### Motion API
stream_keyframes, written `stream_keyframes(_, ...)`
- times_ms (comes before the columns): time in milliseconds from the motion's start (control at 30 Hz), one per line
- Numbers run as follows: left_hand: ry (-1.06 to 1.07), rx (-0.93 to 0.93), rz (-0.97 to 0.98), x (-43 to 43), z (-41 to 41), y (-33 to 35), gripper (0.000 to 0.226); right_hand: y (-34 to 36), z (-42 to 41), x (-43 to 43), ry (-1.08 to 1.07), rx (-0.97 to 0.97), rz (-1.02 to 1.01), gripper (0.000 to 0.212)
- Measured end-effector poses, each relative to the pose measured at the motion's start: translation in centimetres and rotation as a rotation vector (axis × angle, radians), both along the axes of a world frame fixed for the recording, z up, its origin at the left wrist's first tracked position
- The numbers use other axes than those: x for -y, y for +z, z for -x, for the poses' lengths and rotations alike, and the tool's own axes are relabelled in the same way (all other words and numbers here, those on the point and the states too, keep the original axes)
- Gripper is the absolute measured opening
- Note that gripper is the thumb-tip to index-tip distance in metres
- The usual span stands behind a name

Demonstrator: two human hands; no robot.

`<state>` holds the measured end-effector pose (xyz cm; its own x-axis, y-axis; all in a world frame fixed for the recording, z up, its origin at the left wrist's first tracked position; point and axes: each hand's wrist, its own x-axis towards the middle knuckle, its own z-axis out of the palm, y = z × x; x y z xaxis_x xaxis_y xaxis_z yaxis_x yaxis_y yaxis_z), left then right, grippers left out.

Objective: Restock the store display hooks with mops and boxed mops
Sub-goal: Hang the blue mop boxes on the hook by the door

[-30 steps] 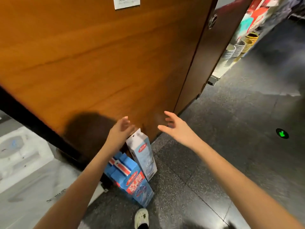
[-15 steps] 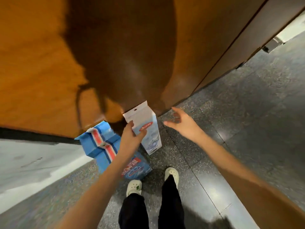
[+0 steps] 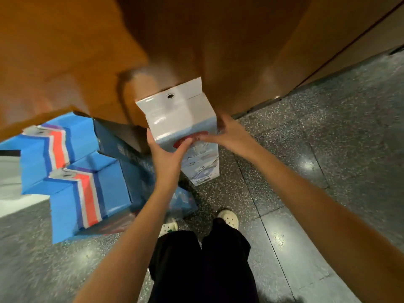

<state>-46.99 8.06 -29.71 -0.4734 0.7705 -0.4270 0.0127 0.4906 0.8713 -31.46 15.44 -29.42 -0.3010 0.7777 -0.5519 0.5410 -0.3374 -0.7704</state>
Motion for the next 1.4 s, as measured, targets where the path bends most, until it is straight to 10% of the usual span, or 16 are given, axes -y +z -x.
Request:
stream_keyframes(533, -0.175, 0.004, -0.255, -1.1, -3.5, 5.0, 0.067, 4.1, -5.1, 0.8, -0.154, -0.201, -0.046, 0.077)
stream_keyframes(1133, -0.548, 0.118, -0.591, 2.4, -2.5, 52.8, 0.072, 54.3, -5.7, 13.0, -0.374, -0.029, -0.608, 0.075)
stream_keyframes(1400, -0.571, 0.213, -0.748, 6.1, 3.5, 68.6, 0.058, 63.8, -3.1, 18.5, -0.33, 0.028, -0.752, 0.086)
